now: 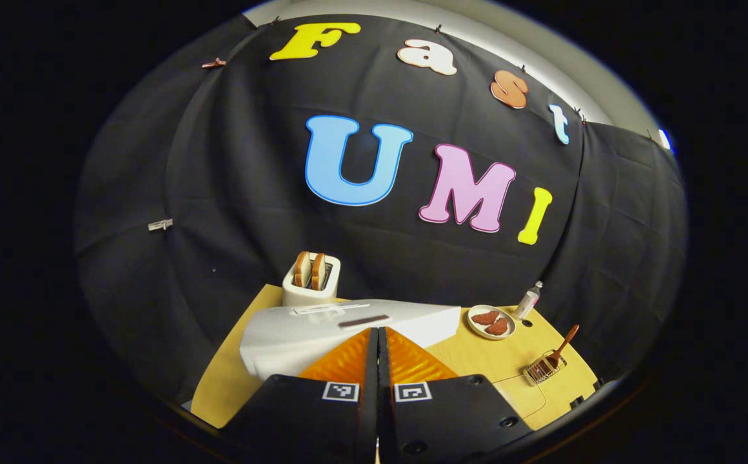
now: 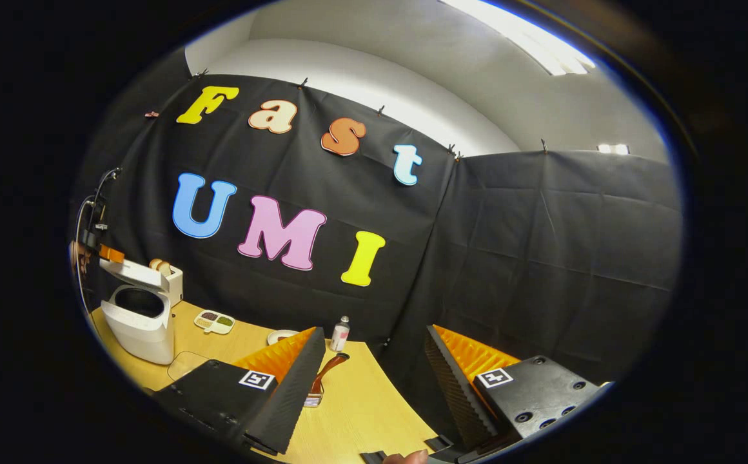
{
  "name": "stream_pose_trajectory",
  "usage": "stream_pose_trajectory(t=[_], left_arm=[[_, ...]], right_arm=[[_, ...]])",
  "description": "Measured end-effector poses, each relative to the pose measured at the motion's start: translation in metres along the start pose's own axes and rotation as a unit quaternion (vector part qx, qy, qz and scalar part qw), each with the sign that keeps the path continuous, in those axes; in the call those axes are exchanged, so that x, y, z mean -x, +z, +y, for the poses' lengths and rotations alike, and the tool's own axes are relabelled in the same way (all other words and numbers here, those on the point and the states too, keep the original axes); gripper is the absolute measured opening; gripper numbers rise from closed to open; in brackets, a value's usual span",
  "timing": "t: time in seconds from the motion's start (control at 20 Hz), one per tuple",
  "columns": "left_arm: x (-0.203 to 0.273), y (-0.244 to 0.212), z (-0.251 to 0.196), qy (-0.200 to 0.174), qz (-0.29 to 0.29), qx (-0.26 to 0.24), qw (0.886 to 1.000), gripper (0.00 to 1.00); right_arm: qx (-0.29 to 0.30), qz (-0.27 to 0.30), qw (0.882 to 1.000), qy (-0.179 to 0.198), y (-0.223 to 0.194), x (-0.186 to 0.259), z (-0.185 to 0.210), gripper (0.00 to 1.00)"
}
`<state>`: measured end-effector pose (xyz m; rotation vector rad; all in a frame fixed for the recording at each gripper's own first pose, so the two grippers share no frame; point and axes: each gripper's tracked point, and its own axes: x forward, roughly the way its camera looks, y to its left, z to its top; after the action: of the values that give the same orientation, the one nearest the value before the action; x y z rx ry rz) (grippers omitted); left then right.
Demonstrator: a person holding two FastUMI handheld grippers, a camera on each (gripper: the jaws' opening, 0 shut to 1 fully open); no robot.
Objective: Close the left gripper, press the button to open the rice cooker; take a wooden spoon from the chopstick holder with the right hand, scoop a spoonful of rice and pour it into the rice cooker, then put the wooden spoon back into the chopstick holder.
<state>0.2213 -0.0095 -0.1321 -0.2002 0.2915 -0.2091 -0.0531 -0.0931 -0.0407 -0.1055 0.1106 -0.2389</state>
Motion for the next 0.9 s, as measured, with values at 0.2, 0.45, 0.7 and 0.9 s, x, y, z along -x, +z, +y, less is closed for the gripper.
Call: stream_pose_trajectory(t=[0.2,0.45,0.7,0.9], left_arm=[[0.043,0.041,-0.006,0.011,-0.087,-0.020,0.996,0.08],[0.093,0.059,-0.014,0.021,-0.128,-0.062,0.990,0.64],[0.132,0.051,-0.024,0.027,-0.135,-0.055,0.989,0.96],[0.156,0.038,-0.020,0.045,-0.125,-0.036,0.990,0.96]], right_arm=[[-0.001,-0.002,1.000,0.006,0.000,0.006,-0.001,0.97],[0.002,0.000,1.000,0.028,-0.002,0.007,0.010,0.98],[0.003,-0.005,0.999,0.045,-0.003,0.009,0.023,0.97],[-0.006,-0.004,0.998,0.063,-0.006,0.009,0.032,0.97]])
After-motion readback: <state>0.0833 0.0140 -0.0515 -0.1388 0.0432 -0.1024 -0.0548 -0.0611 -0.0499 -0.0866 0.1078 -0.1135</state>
